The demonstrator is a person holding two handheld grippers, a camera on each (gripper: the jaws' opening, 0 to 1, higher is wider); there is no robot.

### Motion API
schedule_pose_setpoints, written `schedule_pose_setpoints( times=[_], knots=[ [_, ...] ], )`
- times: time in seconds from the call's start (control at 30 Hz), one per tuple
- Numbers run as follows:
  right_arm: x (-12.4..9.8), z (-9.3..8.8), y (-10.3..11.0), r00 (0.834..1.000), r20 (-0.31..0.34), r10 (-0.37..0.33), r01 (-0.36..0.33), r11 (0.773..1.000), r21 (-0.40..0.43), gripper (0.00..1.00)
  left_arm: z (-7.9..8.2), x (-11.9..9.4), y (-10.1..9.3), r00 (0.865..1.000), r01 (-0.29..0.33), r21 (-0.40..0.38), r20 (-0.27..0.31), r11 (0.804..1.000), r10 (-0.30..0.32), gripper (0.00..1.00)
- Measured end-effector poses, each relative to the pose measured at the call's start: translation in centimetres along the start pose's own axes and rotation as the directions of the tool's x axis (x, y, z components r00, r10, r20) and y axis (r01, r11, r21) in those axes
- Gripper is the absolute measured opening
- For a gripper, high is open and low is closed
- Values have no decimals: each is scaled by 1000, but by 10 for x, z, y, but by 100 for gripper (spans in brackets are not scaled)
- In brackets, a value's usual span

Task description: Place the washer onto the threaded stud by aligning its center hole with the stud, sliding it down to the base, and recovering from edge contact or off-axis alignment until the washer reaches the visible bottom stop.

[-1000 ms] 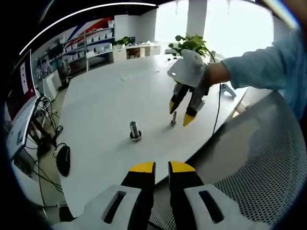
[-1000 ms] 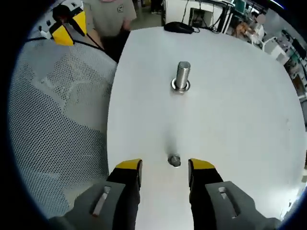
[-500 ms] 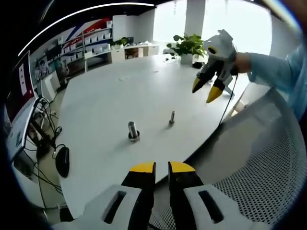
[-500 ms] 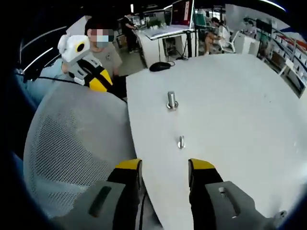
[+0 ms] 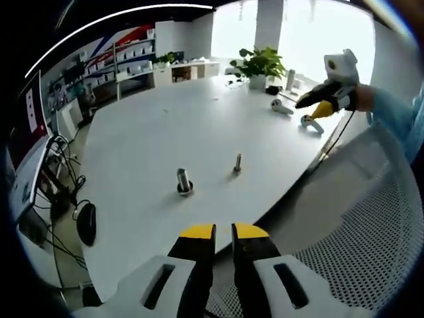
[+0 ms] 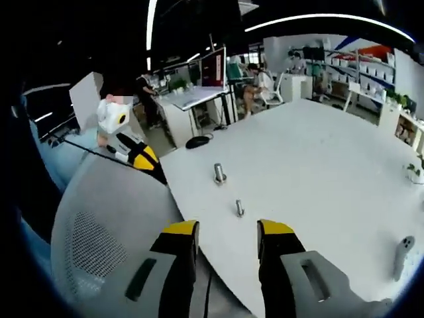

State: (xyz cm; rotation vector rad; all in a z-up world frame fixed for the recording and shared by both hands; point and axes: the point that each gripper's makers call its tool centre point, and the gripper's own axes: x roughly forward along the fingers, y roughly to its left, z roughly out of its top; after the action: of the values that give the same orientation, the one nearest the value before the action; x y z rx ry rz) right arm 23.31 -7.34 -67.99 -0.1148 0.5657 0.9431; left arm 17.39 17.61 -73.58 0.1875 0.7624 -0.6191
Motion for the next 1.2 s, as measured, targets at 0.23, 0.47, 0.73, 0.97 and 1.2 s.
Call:
schedule_pose_setpoints(
  times=[0.23, 0.47, 0.73, 0.97, 1.2],
  knots=[
    [-18, -7, -4, 995, 40, -89, 87, 995, 55, 37, 4, -2, 1, 1000, -10, -2, 27, 1000, 10, 8],
    [-20, -27, -3, 982, -4, -191, 191, 981, -28, 33, 5, -2, 0, 999, -10, -2, 34, 1000, 10, 8],
    [-11, -60, 7, 979, -115, -168, 169, 986, -4, 32, 9, -4, 1, 998, -11, -10, 62, 1000, 12, 8],
    [-10, -59, 5, 984, -86, -159, 165, 983, 79, 31, 4, -1, 0, 1000, -7, 3, 22, 1000, 7, 8],
    [-11, -59, 2, 979, -93, -183, 190, 979, 76, 30, 8, -2, 2, 999, -11, -11, 45, 1000, 12, 8]
  ],
)
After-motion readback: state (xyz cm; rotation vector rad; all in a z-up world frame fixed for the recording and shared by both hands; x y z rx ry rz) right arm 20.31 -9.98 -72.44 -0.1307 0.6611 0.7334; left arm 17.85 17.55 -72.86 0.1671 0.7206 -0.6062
